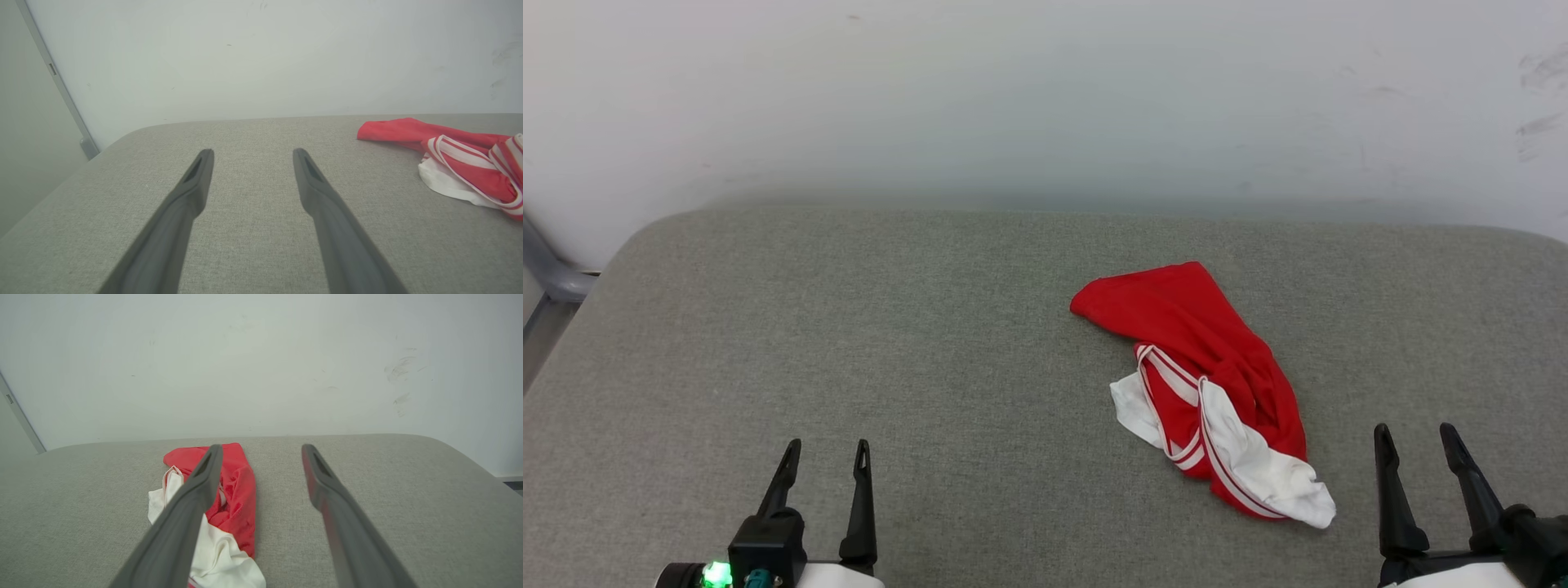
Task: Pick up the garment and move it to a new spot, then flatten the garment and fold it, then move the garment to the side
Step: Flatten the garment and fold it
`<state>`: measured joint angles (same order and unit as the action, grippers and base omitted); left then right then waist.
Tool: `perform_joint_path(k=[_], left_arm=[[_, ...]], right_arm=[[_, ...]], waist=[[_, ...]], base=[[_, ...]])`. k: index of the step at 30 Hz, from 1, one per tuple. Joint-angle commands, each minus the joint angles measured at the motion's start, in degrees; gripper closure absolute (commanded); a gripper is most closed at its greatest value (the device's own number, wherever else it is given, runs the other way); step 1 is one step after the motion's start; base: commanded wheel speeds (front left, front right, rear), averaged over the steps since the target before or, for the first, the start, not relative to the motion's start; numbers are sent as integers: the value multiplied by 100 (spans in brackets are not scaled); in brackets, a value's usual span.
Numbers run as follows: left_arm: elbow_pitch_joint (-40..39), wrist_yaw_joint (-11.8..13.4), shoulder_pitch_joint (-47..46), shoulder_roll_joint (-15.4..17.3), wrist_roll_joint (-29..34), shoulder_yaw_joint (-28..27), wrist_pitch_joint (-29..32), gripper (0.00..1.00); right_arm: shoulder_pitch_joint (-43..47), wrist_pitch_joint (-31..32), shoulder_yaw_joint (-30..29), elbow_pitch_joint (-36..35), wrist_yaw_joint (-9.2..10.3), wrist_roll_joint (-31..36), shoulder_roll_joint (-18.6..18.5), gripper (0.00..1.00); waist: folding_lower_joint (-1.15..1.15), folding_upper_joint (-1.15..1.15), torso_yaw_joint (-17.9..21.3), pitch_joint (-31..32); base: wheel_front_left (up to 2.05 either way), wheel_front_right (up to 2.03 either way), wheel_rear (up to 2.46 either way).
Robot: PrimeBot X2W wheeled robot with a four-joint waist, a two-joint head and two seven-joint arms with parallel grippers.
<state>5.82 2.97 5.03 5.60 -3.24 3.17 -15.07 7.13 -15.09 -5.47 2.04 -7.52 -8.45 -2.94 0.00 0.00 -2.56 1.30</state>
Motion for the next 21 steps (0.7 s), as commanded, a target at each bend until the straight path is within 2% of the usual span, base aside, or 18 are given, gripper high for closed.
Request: perform_joint_path(k=[1,6,13,17,21], left_arm=[[12,-53,-73,-7,34,-16,-15,0],[-10,-274,-535,35,51,46,-15,0],[193,-779,-1738,285,181,390,-14,0],[570,-965,-2498,515,182,798,-6,0],[953,-1037,-3238,745,-96,1354,299,0]], right_arm=[[54,-12,2,-16,5,-7,12,0],[-42,-12,7,-27,6,0,12,0],[-192,-12,20,-60,6,40,12,0],[-300,-12,-21,-93,5,49,12,0],[-422,-12,-53,-102,5,28,12,0]], waist=[[0,0,-3,-6],[0,0,4,-67],[0,0,210,-231],[0,0,389,-404],[0,0,558,-591]], base=[[0,0,0],[0,0,0],[0,0,0],[0,0,0],[0,0,0]])
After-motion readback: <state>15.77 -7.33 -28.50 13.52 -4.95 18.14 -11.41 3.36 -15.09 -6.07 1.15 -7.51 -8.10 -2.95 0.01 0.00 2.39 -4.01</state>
